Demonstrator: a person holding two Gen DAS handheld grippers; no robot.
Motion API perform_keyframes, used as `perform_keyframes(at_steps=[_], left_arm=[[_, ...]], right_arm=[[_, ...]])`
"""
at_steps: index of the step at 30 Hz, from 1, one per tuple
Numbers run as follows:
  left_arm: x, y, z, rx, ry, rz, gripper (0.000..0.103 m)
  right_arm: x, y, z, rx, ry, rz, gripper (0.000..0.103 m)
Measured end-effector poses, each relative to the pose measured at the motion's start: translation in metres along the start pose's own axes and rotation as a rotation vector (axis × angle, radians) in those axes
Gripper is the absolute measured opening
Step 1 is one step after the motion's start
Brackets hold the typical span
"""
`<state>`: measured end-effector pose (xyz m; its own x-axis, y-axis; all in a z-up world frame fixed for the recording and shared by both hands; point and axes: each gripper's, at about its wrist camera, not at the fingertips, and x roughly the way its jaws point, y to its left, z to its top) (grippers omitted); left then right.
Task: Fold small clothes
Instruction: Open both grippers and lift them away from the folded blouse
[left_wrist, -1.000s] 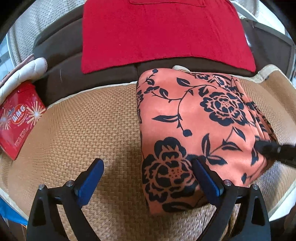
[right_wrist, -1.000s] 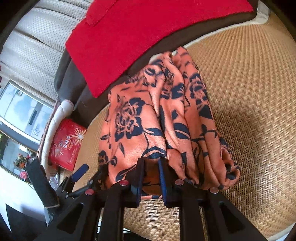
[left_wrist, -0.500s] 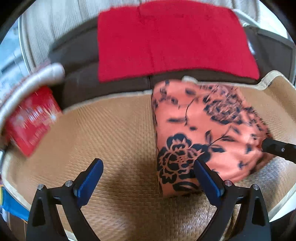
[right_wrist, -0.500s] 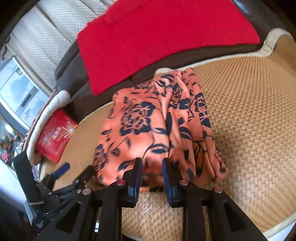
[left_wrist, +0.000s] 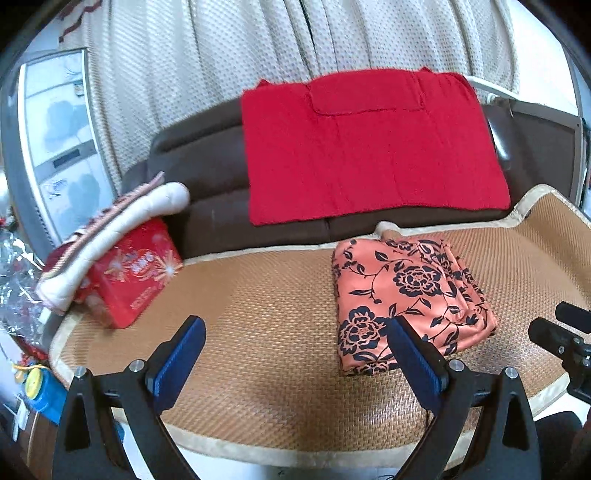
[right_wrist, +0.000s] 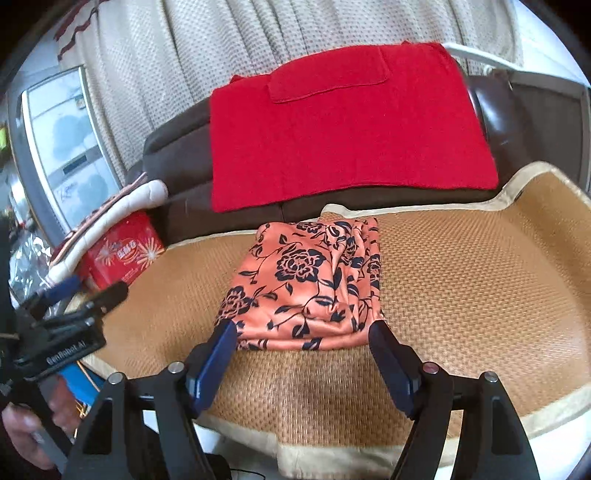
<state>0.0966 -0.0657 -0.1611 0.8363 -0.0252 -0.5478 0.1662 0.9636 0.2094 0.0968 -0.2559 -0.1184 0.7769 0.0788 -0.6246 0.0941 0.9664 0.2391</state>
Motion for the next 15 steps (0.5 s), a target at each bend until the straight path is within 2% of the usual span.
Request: perform_keyframes(at_steps=[10, 15], left_arm=[[-0.068, 0.009, 0.011, 0.009, -0.081, 0.057, 0.100], [-0.097, 0.017, 0.021, -0.016, -0.106, 0.057, 0.100]], right_arm=[[-0.064, 0.020, 0.013, -0.034, -0.057, -0.063, 0.077], [-0.093, 0.025, 0.023, -0.026, -0.083, -0.090, 0.077]])
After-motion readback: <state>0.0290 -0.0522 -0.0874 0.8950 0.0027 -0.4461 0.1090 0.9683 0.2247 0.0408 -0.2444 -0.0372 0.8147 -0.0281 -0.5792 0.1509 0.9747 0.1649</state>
